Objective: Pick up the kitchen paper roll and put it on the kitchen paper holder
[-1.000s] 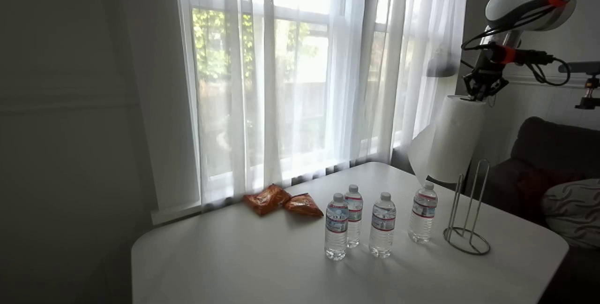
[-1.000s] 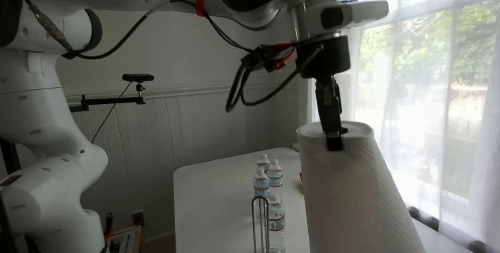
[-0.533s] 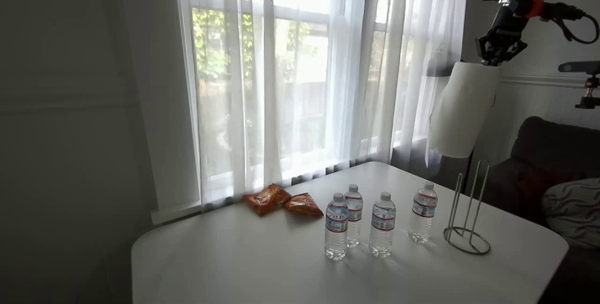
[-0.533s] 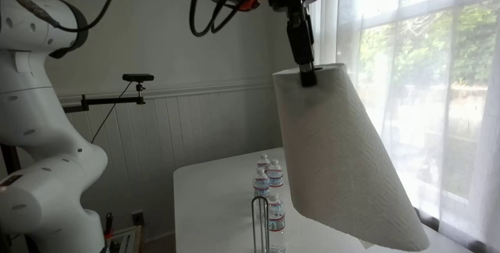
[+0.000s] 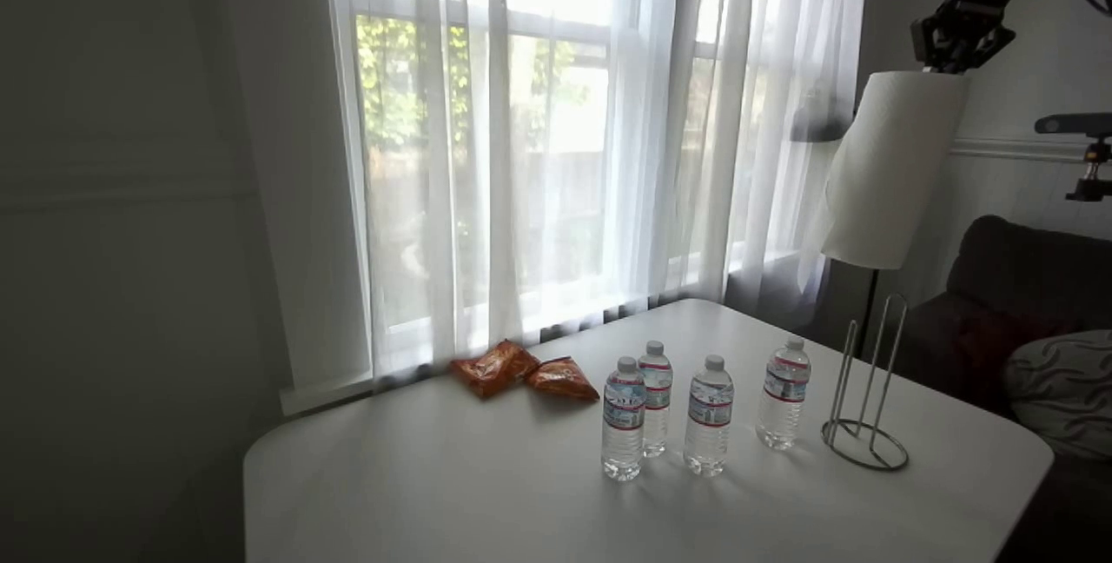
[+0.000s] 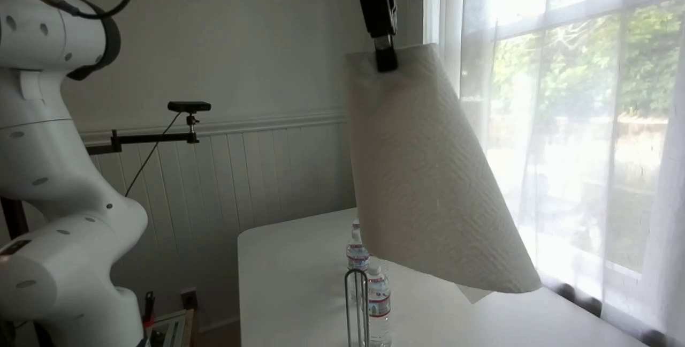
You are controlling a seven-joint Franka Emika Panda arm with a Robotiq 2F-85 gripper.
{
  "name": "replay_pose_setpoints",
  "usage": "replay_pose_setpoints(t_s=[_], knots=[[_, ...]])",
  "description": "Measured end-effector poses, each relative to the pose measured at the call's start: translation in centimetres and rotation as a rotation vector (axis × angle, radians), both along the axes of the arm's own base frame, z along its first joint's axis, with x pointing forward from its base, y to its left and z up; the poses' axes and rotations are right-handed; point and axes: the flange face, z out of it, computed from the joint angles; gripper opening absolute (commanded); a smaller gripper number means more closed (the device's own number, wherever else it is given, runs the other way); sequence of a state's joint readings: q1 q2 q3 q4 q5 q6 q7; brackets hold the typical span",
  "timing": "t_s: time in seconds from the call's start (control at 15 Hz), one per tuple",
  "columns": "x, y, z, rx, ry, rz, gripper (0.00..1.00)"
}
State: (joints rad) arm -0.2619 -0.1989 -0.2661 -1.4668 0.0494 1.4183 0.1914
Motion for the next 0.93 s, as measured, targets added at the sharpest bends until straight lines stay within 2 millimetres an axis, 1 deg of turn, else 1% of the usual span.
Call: replay_pose_setpoints(t_s=[0.13, 0.33, 0.67, 0.93], knots=[[-0.5, 0.0, 0.2, 0.011, 0.028, 0.018, 0.04], [-1.0, -0.5, 0.0, 0.017, 0.059, 0.048, 0.04], [-1.2, -1.5, -0.5, -0.005, 0.080, 0.099, 0.04], [-1.2, -1.5, -0.6, -0.009, 0.082, 0.128, 0.04]])
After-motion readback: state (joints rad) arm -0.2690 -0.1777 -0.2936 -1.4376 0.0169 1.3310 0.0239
